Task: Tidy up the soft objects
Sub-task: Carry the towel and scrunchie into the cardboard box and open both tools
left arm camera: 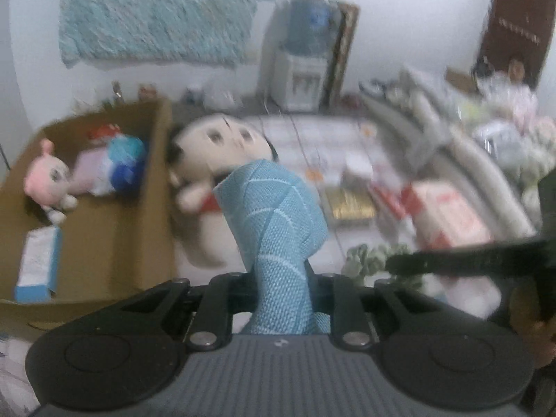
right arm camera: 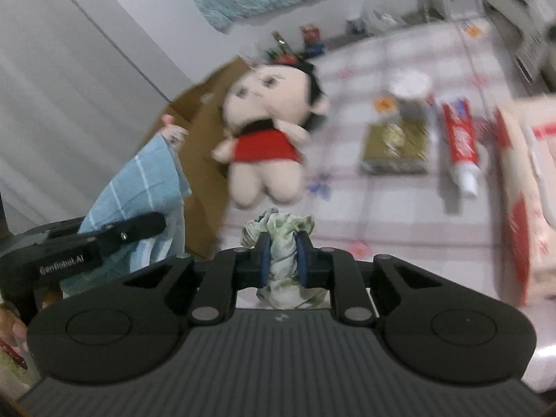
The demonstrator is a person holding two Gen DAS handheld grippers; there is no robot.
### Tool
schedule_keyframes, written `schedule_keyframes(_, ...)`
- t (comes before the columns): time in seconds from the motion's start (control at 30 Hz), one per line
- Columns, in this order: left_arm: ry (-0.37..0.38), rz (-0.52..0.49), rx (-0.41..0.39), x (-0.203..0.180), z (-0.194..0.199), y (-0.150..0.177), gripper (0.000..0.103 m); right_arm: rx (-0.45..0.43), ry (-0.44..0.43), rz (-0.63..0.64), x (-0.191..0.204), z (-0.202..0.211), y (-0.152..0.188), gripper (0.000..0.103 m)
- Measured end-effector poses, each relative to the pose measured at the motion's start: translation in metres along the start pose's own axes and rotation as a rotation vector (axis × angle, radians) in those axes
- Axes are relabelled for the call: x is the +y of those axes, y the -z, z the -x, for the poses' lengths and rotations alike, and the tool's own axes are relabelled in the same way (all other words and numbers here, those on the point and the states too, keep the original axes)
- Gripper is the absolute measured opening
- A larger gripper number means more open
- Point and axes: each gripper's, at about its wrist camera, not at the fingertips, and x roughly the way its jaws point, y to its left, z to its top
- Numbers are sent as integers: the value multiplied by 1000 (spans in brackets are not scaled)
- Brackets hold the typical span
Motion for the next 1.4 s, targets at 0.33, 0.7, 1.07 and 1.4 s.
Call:
schedule_keyframes(0.33, -85, 129, -175, 74, 74, -40, 20, -66, -171, 133, 105, -11, -71, 14)
schedule_keyframes(0.7, -169, 306, 12, 197, 13, -70, 21, 88, -216, 147, 204, -148, -159, 14)
schedule_keyframes(1.07, -208, 371, 325, 272, -102, -66, 25, 293, -52, 161, 224, -306, -180, 14)
schedule_keyframes(1.4, -147, 427, 380, 293, -122, -51, 62, 324, -41, 137, 224, -365, -187, 17)
